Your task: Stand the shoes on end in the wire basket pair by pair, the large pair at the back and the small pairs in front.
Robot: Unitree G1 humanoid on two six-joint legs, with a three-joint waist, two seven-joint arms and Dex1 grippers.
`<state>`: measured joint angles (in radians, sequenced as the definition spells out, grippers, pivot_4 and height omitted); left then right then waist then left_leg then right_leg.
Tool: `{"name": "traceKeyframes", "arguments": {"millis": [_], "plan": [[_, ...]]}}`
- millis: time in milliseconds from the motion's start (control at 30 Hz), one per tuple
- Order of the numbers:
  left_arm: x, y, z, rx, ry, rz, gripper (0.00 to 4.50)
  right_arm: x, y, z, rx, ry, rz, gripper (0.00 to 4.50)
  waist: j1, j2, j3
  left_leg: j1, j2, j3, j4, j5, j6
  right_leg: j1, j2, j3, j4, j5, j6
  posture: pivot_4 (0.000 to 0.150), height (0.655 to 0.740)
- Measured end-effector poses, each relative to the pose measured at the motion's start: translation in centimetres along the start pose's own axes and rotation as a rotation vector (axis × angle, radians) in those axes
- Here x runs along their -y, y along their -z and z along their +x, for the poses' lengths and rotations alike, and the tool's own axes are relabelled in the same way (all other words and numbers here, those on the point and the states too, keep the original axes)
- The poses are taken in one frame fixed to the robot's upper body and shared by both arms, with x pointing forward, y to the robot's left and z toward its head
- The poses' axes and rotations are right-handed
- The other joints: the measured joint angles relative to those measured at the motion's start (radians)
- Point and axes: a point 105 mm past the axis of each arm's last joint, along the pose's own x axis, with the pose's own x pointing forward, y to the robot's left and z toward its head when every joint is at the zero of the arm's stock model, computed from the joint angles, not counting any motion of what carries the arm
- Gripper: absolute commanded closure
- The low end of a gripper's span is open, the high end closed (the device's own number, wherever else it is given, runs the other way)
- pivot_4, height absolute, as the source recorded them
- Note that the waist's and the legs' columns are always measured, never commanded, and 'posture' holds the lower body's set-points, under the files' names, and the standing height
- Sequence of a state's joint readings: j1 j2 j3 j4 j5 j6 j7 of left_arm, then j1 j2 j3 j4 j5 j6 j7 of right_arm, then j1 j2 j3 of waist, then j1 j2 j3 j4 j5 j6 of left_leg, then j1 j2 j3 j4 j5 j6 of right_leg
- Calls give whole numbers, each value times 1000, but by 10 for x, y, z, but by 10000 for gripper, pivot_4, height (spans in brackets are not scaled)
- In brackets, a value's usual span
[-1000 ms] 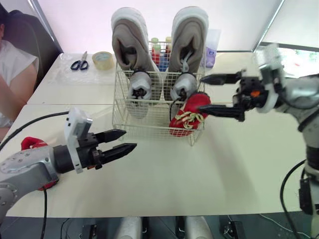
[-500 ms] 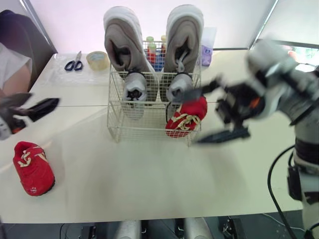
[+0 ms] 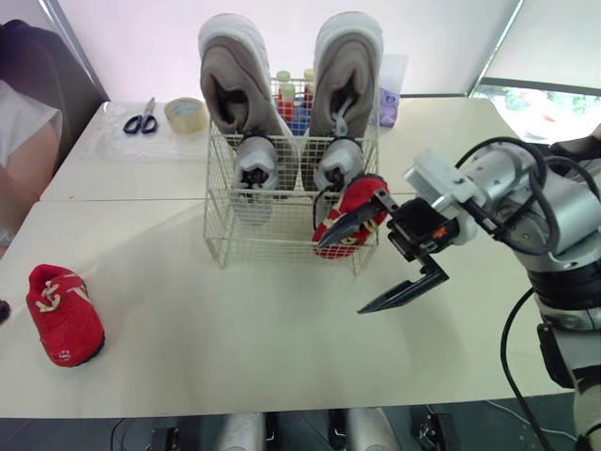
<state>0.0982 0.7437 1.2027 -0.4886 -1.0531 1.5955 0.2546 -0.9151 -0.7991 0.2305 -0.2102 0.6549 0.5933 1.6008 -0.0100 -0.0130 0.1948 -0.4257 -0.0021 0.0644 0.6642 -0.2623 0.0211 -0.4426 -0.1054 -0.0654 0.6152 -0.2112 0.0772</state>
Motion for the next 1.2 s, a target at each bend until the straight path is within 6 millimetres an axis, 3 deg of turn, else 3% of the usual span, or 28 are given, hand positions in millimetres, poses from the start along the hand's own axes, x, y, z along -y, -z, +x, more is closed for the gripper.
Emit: {"name": "traceKeyframes", "arguments": {"millis": [200, 533, 633, 733, 967, 1200], "plan": [[11, 20, 7, -15, 16, -66, 261, 1, 2, -3, -18, 11, 9, 0, -2, -1, -2, 0, 0, 0, -1, 0, 0, 0, 0, 0, 0, 0, 0, 1500, 7400], [12, 4, 28, -61, -2, -89, 261, 5, 3, -3, -17, 47, 28, 0, -3, -2, -2, 0, 0, 0, -1, 0, 0, 0, -1, 0, 0, 0, 0, 1500, 7400], [9, 12, 36, -142, 2, -96, 261, 6, 5, -3, -12, 71, 40, 0, -5, -2, -2, 0, 0, 0, -1, 0, 1, -1, -1, 0, 0, 0, 0, 1500, 7400], [12, 15, 39, -178, 21, -97, 8224, 6, 7, -2, -11, 88, 45, 0, -5, -2, -2, 0, 0, 0, -1, 0, 0, -1, -1, 0, 0, 0, 0, 1500, 7400], [22, 8, 43, -198, 49, -75, 42327, 3, 4, -4, 1, 128, 49, 0, -5, -2, -2, 0, 0, 0, -1, 0, 0, -1, -1, 0, 0, 0, 0, 1500, 7400], [17, 7, 45, -213, 18, -89, 43819, 2, 4, -8, -9, 155, 52, 0, -6, -2, -2, 0, 0, 0, -2, 0, 0, -1, -1, 0, 0, 0, 0, 1500, 7400]]}}
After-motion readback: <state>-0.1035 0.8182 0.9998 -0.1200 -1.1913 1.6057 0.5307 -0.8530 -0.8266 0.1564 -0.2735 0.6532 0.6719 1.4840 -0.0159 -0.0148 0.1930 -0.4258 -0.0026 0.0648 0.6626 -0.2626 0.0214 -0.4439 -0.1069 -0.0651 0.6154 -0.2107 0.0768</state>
